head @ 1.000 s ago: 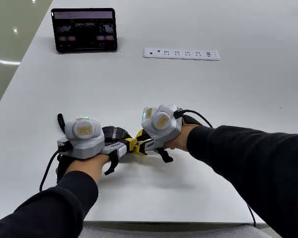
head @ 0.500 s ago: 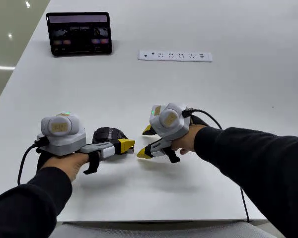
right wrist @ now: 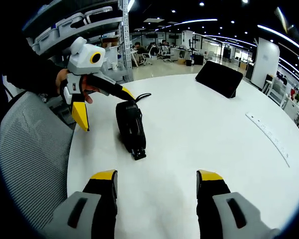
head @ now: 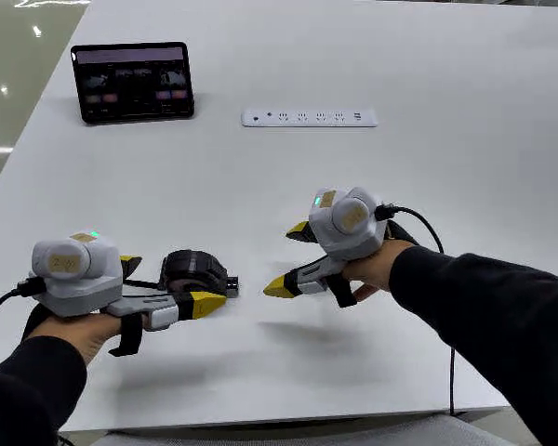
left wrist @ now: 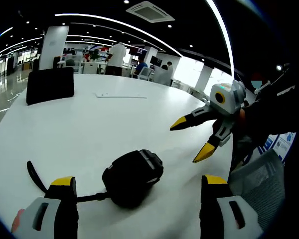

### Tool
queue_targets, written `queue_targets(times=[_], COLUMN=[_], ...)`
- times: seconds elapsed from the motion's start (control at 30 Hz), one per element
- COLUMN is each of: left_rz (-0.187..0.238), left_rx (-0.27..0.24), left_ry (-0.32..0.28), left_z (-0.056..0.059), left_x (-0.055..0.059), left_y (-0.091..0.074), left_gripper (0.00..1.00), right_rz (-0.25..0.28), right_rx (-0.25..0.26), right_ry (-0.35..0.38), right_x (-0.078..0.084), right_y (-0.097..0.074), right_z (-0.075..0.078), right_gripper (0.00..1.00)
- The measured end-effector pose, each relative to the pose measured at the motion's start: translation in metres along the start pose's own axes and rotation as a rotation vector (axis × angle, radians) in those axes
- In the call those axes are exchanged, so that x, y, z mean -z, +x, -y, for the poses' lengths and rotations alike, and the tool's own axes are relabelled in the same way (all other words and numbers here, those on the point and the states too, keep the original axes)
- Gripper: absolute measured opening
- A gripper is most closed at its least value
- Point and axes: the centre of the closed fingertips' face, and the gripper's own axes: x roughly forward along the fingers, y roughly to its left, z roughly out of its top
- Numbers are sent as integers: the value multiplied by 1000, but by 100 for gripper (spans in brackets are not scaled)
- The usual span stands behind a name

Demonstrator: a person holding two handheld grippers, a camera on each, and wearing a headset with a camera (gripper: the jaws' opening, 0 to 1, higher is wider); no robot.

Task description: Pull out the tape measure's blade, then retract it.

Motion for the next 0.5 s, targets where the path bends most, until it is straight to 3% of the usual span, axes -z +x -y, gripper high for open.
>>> queue_targets(times=[0.23,0.33,0.4,0.5], left_rz=[-2,30,39,4], left_rx=[17,6,16,3], left_ry=[90,121,109,148], left_z=[1,-2,-2,-7], left_x=[-1,-8,-12,-10], left_y=[-20,-30,-37,-44], left_gripper=[100,100,100,100], right_rz=[58,59,68,72], right_rx=[56,64,75,98], right_ry=[47,59,54,55], right_x=[12,20,23,30], right_y=[-39,-56,-69,-86], right_z=[5,3,3,6], right_gripper=[65,68,70,72])
